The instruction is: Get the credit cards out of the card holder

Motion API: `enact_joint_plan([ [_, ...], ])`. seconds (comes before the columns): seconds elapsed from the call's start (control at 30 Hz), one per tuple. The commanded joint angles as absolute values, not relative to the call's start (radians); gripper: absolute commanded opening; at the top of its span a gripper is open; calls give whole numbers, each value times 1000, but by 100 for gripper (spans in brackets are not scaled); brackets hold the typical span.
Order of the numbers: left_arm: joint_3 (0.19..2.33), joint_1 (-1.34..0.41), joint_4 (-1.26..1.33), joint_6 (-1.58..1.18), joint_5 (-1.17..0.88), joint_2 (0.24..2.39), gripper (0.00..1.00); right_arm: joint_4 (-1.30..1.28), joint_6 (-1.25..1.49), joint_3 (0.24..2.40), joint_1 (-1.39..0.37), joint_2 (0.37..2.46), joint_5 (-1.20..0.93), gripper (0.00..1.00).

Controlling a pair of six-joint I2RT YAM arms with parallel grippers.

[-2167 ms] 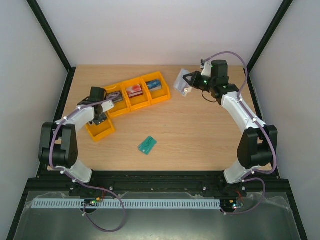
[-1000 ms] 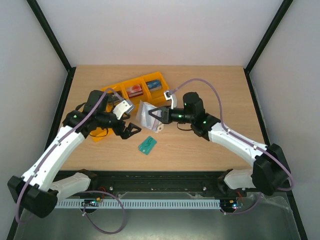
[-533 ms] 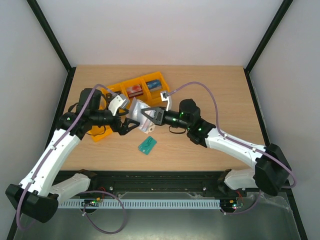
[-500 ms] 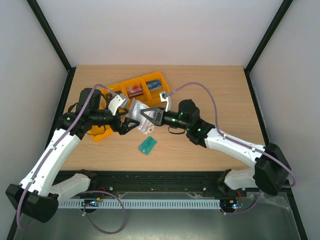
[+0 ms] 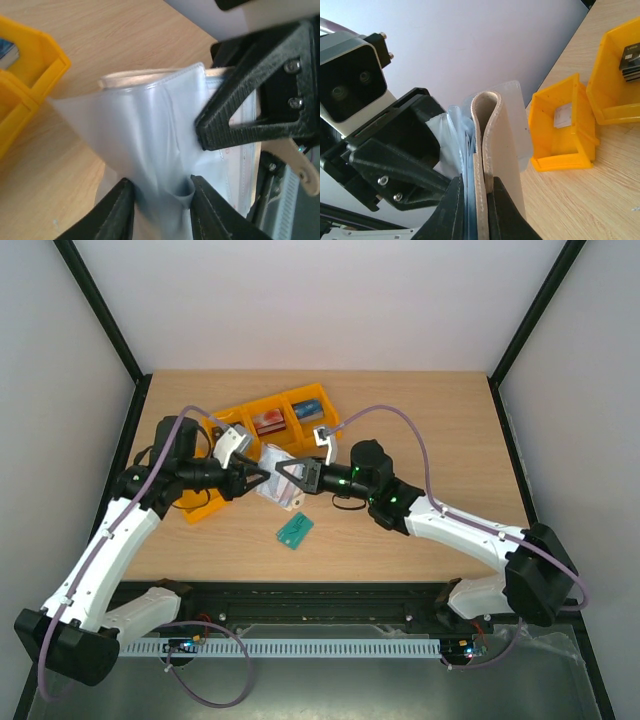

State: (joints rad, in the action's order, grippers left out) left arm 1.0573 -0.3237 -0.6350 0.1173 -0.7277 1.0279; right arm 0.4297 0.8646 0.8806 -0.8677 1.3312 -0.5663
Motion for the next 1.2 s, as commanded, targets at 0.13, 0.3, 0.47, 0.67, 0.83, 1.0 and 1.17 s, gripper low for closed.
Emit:
enact_joint_plan([
  [0.13,1019,-295,-630,118,-843,1015,2,511,834,955,-876,1318,-630,2],
  [0.3,1011,-255,-587,43,-896,987,2,479,784,979,-868,1315,-682,7],
  [0.47,1001,-213,-511,-80,-948,956,2,460,739,978,-849,1304,-718,27],
  [0.67,1002,-169,-426,-205,-985,950,2,509,736,938,-827,1300,-799,43],
  [0.83,991,-167,-380,-261,-1064,952,2,492,728,925,-802,1302,-794,40],
  [1.0,988,-159,-334,-311,-1096,958,2,493,732,930,-793,1328,-831,19],
  [1.17,978,-137,-295,-345,-1093,973,3,481,740,923,-770,1311,-849,2],
])
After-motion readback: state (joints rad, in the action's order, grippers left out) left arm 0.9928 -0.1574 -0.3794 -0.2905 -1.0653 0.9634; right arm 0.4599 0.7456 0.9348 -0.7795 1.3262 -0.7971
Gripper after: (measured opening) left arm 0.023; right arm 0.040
